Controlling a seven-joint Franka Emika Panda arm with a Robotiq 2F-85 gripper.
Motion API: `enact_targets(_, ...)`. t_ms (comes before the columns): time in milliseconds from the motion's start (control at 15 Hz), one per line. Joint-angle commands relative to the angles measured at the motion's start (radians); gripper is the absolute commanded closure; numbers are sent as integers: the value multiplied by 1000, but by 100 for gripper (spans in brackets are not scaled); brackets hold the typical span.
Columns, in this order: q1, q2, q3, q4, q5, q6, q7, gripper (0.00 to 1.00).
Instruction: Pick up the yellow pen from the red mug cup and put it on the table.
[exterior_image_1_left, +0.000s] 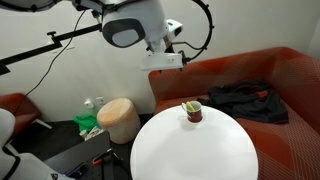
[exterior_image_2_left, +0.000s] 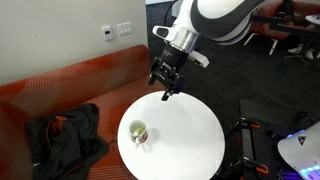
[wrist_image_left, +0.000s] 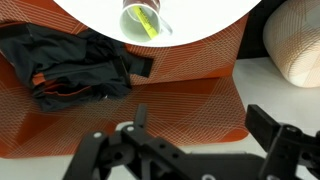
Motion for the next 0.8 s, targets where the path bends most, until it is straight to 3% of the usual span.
enact_targets(0,-33,32,12,50,52,-89,-141,0)
enact_targets(733,-113,164,21,182,70,-321,-653,0)
